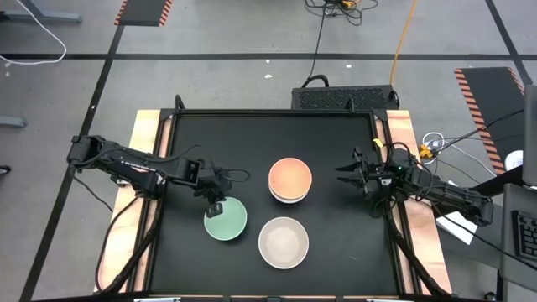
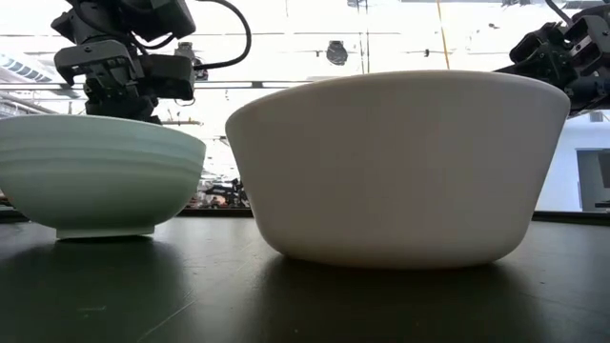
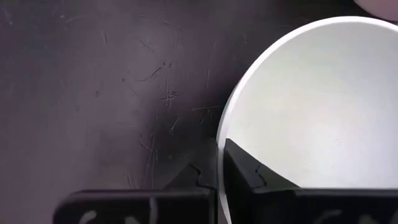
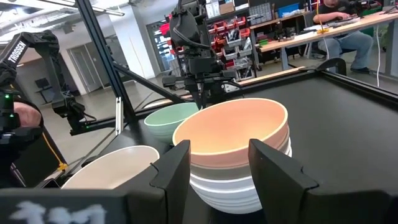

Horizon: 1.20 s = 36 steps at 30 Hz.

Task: Nest bowls inside each other
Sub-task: Stack the blue bowl on the stacked orange bowl

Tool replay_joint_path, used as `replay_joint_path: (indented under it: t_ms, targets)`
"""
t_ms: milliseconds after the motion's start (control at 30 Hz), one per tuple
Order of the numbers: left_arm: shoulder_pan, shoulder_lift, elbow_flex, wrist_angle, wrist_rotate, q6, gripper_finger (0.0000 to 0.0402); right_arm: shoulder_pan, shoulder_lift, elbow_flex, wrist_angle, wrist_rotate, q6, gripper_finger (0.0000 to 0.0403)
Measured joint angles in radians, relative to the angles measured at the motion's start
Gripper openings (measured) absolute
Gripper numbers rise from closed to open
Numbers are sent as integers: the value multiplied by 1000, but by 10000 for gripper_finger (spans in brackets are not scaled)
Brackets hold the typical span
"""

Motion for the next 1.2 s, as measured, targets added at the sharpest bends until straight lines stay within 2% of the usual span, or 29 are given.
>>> replay_joint_path:
  t_ms: [667,767,933,1200]
  targets:
    - [0,0,6,20,-7,18,6,0,0,0,0,0,0,155]
    - [0,0,56,-65,-12,17,5,0,0,0,0,0,0,155]
    - [0,0,195,-226,-77,21,5,0,0,0,0,0,0,155]
    - [1,-1,375,-312,-127,88,5,0,0,0,0,0,0,155]
